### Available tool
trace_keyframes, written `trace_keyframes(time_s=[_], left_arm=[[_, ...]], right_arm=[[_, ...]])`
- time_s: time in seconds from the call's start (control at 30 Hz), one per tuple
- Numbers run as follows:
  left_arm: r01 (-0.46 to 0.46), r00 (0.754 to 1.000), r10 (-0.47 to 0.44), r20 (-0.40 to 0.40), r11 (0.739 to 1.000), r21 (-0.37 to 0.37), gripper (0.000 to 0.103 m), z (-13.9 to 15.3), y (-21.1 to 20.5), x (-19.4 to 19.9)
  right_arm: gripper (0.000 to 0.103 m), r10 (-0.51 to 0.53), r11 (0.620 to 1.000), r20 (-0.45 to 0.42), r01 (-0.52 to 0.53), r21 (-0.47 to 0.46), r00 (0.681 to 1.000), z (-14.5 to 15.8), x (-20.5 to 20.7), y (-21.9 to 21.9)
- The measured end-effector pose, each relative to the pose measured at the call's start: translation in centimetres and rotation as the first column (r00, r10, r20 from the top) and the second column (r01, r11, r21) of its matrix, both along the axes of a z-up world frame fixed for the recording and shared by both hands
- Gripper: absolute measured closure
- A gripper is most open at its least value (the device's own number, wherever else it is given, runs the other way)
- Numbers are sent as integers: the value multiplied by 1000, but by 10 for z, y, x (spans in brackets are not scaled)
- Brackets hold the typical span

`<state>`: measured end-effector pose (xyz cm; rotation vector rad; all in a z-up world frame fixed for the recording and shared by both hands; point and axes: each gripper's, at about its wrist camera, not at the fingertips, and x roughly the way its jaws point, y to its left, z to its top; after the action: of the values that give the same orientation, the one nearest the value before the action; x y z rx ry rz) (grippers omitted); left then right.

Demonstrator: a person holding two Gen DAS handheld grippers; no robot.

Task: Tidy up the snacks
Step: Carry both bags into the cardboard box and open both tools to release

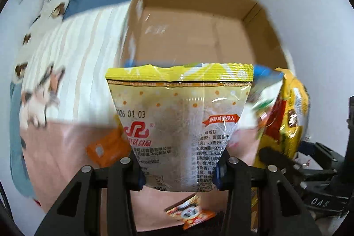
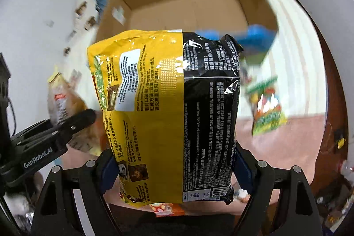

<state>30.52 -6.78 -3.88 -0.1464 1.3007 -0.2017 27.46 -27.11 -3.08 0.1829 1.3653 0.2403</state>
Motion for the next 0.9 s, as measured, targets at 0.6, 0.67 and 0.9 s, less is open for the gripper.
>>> trace_keyframes(time_s=[0.6, 0.67, 0.9], left_arm=[[43, 995, -37, -92, 996, 72, 62, -65, -43, 192], [43, 991, -35, -132, 997, 63, 62, -80, -43, 204], [29, 966, -26, -259, 1000, 5, 62, -126, -38, 230]], right_arm=[[15, 0, 994, -13, -1, -109, 1000, -5, 250, 11], [15, 1, 992, -49, -7, -128, 999, -32, 281, 9], [15, 27, 982, -149, -54, -178, 988, -84, 307, 19]])
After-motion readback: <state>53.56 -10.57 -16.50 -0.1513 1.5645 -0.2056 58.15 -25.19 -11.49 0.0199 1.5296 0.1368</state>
